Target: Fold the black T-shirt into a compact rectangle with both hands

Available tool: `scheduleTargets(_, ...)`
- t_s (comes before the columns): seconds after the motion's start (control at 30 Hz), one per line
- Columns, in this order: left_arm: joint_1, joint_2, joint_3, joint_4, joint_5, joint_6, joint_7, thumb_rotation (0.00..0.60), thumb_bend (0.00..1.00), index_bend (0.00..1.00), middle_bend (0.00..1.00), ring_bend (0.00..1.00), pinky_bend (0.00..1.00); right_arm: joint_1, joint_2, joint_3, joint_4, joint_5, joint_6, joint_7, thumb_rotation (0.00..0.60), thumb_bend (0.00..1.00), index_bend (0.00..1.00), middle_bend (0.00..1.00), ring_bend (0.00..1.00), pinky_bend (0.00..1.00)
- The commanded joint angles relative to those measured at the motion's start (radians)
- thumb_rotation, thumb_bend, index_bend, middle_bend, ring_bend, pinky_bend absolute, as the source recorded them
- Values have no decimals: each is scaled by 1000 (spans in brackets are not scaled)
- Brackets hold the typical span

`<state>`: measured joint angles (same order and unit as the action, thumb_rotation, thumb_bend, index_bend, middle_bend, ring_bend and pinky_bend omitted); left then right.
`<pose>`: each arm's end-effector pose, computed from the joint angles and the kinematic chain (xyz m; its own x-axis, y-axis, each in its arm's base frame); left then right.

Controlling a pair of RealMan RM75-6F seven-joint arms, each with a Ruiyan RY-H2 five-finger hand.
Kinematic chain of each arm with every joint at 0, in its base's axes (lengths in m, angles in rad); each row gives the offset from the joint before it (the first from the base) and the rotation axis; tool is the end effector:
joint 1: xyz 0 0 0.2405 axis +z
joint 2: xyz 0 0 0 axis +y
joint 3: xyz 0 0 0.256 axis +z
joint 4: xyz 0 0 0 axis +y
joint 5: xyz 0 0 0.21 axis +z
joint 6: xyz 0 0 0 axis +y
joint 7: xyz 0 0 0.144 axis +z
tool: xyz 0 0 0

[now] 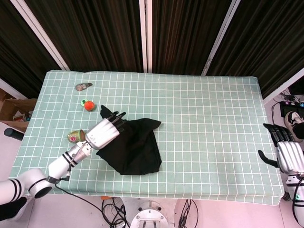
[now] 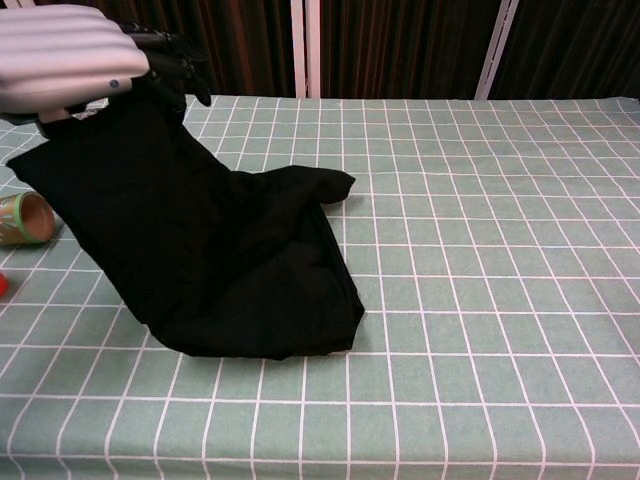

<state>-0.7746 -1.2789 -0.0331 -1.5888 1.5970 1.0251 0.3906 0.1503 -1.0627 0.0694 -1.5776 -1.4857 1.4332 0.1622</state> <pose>-0.1346 0.3169 0.0432 0.7364 -0.1006 0.6690 0.4202 -0.7070 -0.5688 -0.3122 -0.2068 0.1785 0.3258 -0.0044 0.9454 -0.9444 -0.0478 0.3253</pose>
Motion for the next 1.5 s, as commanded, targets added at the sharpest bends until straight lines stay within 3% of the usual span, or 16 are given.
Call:
scheduleTargets(0.03, -55, -41, -33, -36, -72, -96, 93, 600, 710, 520, 222, 77, 169, -3, -4, -1, 9, 2, -2, 8, 600, 237, 135, 160, 81, 139)
scheduleTargets(0.37, -139, -200, -76, 31, -261, -236, 235, 600, 714, 520, 222, 77, 173, -8, -12, 1, 39, 11, -13, 34, 600, 235, 135, 160, 81, 137)
scheduleTargets(0.7, -180, -327, -96, 123, -368, -244, 267, 600, 712, 518, 222, 77, 174, -3, -23, 5, 58, 18, -33, 45, 600, 235, 135, 160, 81, 134)
scheduleTargets(0.83, -183, -351, -98, 142, -363, -218, 259, 600, 685, 501, 216, 77, 173, -2, -24, 7, 62, 22, -38, 49, 600, 235, 135, 160, 81, 131)
scheduleTargets(0.97, -184, -364, -91, 148, -352, -201, 252, 600, 605, 417, 194, 73, 172, -2, -25, 8, 67, 25, -43, 55, 600, 235, 135, 160, 81, 131)
scheduleTargets(1.4, -181, -367, -28, 74, -387, -201, 346, 600, 604, 372, 155, 52, 165, -7, -29, 10, 82, 30, -46, 73, 600, 235, 140, 160, 81, 127)
scheduleTargets(1.47, -179, -367, -27, 62, -390, -200, 331, 600, 558, 348, 144, 51, 165, -7, -29, 10, 82, 29, -48, 72, 600, 235, 140, 160, 81, 127)
scheduleTargets(1.5, -177, -365, -29, 55, -391, -196, 323, 600, 483, 321, 134, 49, 165, -7, -29, 10, 81, 29, -48, 72, 600, 235, 140, 160, 81, 127)
